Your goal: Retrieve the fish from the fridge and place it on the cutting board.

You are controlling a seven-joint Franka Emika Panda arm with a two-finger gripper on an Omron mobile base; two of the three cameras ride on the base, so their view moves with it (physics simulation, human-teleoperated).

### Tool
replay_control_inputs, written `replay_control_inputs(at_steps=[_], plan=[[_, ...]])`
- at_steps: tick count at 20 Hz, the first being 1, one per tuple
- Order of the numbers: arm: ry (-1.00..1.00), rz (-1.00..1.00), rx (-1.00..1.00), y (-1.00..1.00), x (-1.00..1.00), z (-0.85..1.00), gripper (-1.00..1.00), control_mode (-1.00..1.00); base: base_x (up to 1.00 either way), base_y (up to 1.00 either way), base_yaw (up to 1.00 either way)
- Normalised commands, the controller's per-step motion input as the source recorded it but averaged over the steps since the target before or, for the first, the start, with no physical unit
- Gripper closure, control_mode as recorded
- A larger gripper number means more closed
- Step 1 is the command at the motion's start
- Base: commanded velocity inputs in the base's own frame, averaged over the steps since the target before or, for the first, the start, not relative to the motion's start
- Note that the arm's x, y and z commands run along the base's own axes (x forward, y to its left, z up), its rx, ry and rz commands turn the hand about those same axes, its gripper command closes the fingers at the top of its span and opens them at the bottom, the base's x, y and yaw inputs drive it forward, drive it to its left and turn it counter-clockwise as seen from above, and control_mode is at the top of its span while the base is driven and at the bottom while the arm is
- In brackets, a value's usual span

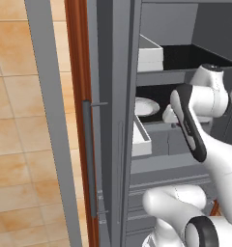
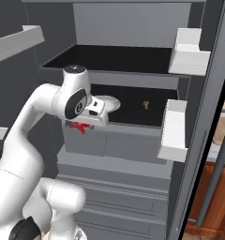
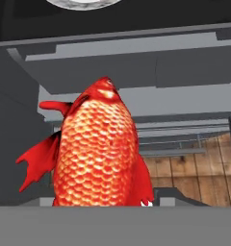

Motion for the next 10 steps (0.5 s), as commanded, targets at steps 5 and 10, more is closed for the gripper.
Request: replay_control_inputs(at_steps=[5,10], plan=[[-0.03,-0.03,-0.05,0.10,-0.64,0.08,1.00,-1.00,0.00,0.00,0.00],[0.00,-0.05,-0.01,0.09,-0.59,0.04,1.00,-1.00,0.00,0.00,0.00]])
